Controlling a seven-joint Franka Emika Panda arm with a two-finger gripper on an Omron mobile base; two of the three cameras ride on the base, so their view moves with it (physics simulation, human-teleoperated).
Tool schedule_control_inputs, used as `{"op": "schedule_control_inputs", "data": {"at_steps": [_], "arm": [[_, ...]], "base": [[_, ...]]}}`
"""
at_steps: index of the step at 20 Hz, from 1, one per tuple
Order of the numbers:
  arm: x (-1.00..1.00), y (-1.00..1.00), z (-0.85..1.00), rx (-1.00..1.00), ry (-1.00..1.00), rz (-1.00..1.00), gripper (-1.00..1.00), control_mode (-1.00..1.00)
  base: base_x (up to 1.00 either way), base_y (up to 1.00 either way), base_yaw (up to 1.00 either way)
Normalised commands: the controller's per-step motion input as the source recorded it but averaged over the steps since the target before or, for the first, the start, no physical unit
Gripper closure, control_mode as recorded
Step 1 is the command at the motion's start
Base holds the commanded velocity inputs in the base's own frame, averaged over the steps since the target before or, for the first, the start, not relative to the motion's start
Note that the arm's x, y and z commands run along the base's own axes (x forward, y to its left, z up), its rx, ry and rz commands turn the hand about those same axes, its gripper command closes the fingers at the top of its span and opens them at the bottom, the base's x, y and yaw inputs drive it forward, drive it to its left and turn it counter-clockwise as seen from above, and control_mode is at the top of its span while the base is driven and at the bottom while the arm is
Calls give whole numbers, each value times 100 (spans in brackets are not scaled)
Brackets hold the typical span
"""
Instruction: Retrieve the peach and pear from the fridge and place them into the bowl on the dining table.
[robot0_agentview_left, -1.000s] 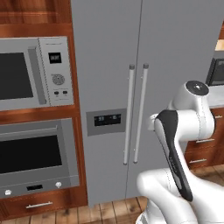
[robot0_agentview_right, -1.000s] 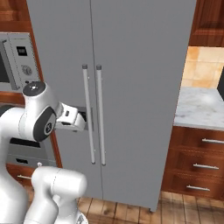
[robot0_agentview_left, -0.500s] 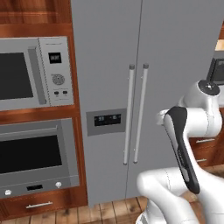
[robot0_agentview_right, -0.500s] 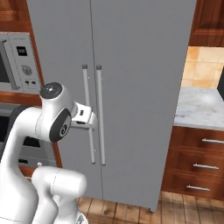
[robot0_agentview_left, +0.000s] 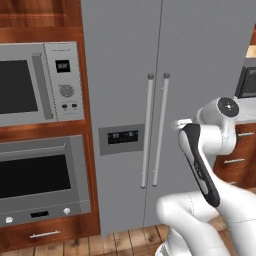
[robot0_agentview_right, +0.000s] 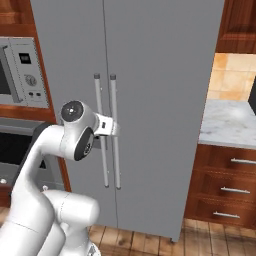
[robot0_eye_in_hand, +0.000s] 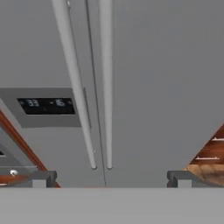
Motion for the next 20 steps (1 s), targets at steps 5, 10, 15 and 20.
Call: {"op": "schedule_control_inputs", "data": {"at_steps": [5,10,15,20], "arm": [[98,0,0,0,1,0,-100,-100],[99,0,-1,0,0,0,-100,-100],[97,0,-4,0,0,0,-100,-100],[80,-8,-10,0,-4,0,-100,-100]], "base": [[0,0,0],[0,0,0],[0,0,0],[0,0,0]]}}
